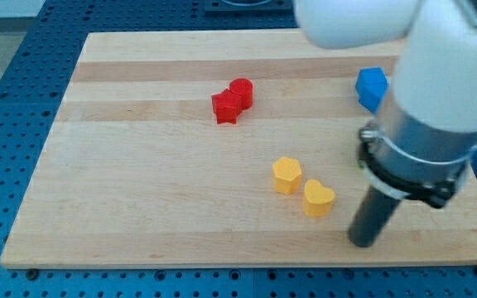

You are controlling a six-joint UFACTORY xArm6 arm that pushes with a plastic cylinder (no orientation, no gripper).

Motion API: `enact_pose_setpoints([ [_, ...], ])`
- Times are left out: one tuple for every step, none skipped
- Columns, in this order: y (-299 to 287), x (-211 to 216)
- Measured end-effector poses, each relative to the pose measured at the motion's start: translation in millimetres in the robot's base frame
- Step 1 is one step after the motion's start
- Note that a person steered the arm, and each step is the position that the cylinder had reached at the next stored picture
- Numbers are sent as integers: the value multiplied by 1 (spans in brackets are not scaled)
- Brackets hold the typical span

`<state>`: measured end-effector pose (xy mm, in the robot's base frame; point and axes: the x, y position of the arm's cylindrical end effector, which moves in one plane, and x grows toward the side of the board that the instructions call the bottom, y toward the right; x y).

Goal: Slightly push green star along with green circle towards down

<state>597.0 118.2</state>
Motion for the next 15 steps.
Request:
enact_pose_setpoints([
  [-20, -26],
  [-44, -36],
  [-47, -34],
  [-7, -15],
  [82, -6],
  [148, -19],
  [192, -58],
  [200, -109],
  [198, -154],
  [168, -167],
  [138, -167],
  [113, -167],
  [99, -167],
  [88, -167],
  [84, -162],
])
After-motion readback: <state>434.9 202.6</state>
